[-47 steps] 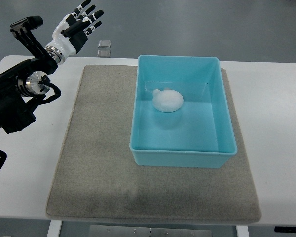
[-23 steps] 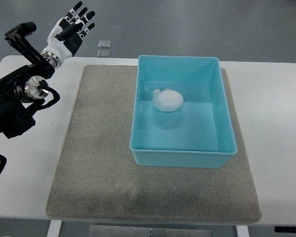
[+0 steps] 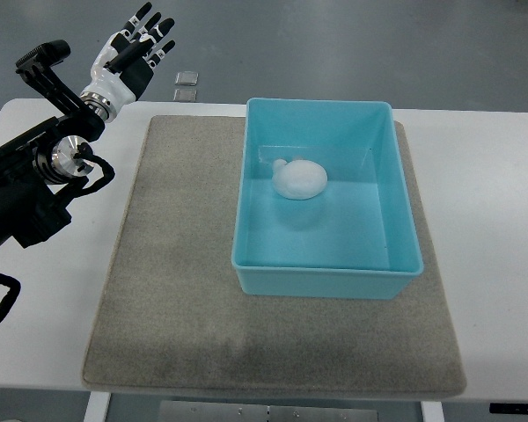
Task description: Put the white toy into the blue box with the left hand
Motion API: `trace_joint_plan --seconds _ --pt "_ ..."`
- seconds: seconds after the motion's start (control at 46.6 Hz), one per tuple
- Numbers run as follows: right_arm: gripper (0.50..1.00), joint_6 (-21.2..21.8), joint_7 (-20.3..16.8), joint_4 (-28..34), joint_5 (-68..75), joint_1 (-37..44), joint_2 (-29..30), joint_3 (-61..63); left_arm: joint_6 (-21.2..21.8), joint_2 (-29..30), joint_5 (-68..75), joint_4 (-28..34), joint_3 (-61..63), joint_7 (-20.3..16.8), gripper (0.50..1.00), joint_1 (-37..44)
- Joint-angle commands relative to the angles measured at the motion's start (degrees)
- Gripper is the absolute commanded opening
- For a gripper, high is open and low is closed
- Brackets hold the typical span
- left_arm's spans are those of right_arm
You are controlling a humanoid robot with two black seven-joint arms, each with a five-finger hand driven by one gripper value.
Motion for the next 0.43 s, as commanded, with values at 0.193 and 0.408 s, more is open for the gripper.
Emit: trace_joint_plan --seconds 0.193,0.408 --pt "0.936 0.15 -0.04 0.27 -0.53 -0.09 0.0 -0.09 0.0 -0.01 0.09 0.0 0.0 0.01 0.999 0.0" --pt "0.936 0.07 0.31 0.27 -0.35 -0.36 0.0 -0.09 0.0 -0.01 0.09 0.0 -0.08 0.01 0.999 0.0"
